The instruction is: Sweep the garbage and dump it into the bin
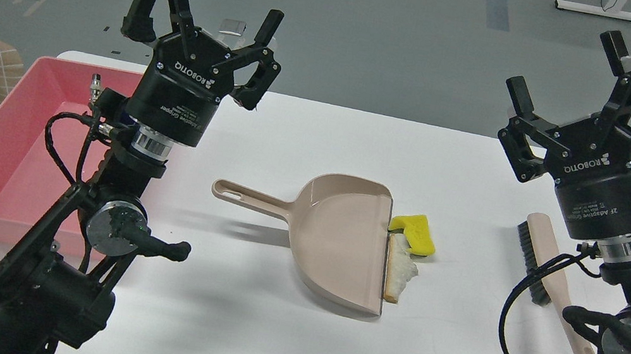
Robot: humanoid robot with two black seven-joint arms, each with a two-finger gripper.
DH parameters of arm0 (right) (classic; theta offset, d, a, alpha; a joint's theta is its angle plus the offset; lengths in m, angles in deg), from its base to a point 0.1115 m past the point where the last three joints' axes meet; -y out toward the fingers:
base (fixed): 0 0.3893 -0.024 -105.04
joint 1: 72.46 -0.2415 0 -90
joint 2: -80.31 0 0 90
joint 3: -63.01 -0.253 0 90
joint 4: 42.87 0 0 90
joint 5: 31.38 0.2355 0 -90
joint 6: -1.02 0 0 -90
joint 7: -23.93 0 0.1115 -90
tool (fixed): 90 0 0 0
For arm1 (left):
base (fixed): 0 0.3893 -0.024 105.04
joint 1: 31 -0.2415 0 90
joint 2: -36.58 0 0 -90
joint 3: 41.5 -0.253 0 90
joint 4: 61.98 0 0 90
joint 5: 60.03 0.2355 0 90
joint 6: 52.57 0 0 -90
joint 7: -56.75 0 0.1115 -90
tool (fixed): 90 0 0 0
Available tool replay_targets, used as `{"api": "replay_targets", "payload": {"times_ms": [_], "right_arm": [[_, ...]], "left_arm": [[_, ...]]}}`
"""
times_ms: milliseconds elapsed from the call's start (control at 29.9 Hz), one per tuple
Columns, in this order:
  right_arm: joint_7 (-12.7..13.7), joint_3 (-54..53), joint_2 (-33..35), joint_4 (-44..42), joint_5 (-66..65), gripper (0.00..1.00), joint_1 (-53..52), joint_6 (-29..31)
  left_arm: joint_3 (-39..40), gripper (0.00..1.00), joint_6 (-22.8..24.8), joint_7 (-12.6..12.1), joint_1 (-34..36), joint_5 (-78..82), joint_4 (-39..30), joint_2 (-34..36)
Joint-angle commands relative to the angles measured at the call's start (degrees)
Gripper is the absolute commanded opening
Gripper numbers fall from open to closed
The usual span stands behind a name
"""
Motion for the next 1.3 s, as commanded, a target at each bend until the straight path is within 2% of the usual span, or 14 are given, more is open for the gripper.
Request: {"api": "replay_targets", "payload": {"times_ms": [0, 1270], "right_arm": [[0.01, 0.08, 0.00, -0.09, -0.02, 1.00, 0.00, 0.00], [0.01, 0.61, 0.00, 0.00, -0.02, 1.00, 0.00, 0.00]], "left_arm": [[0.00, 0.98, 0.24, 0.33, -0.06, 0.00, 0.00, 0.01], [0.00, 0.98, -0.11, 0.60, -0.41, 0.00, 0.09, -0.51]]}}
